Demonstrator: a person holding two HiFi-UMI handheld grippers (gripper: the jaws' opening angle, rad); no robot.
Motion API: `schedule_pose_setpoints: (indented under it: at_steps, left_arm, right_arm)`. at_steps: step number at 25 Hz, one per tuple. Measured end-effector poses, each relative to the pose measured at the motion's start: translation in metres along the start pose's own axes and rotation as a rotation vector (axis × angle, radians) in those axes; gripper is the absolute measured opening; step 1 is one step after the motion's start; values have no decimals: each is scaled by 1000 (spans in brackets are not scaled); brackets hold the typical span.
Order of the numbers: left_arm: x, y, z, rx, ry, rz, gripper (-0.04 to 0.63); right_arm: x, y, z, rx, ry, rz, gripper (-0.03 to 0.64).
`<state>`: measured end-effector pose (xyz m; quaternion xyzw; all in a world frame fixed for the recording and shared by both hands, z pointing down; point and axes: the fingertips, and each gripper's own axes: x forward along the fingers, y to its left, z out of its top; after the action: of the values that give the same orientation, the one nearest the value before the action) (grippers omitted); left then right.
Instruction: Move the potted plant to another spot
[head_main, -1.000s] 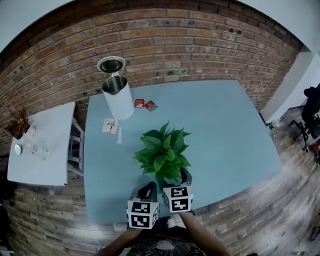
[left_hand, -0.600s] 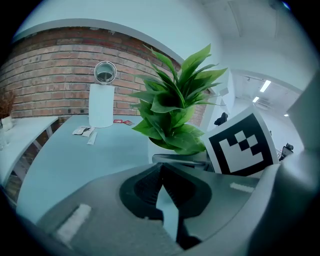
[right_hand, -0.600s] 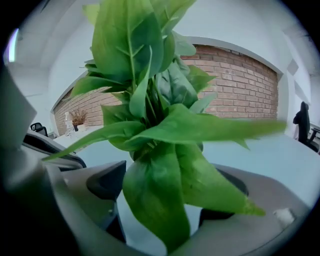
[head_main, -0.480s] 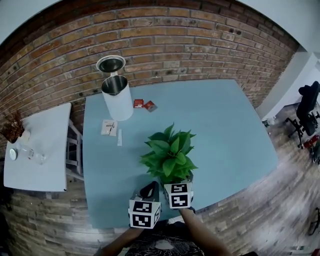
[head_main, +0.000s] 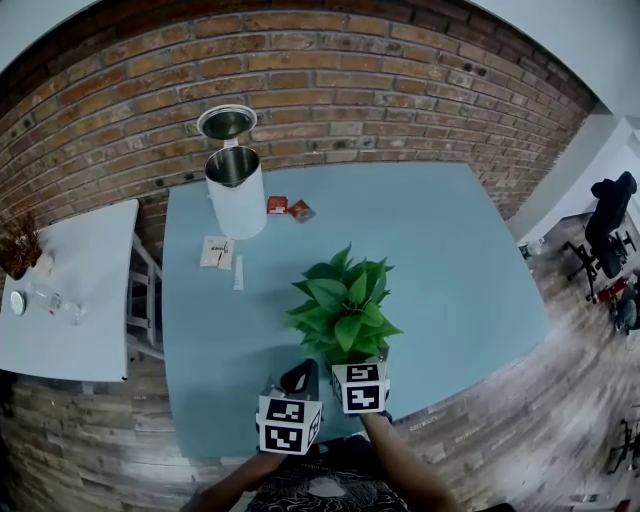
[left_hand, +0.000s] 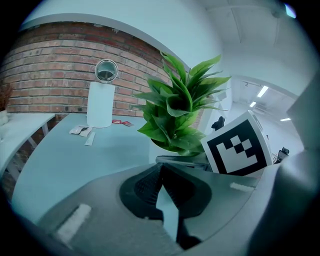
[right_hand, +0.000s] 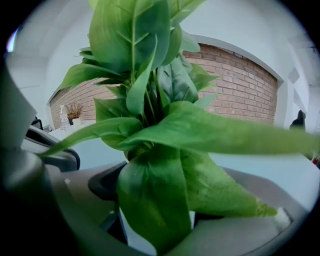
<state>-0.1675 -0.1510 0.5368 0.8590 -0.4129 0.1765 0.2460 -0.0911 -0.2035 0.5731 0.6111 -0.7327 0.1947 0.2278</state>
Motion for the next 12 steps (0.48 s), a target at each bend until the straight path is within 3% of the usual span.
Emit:
schedule_pose_setpoints:
  at_steps: [12]
  left_arm:
    - [2,-4,3,-11,-2,58,0]
  right_arm:
    - [-1,-3,1,-46,3,59,414]
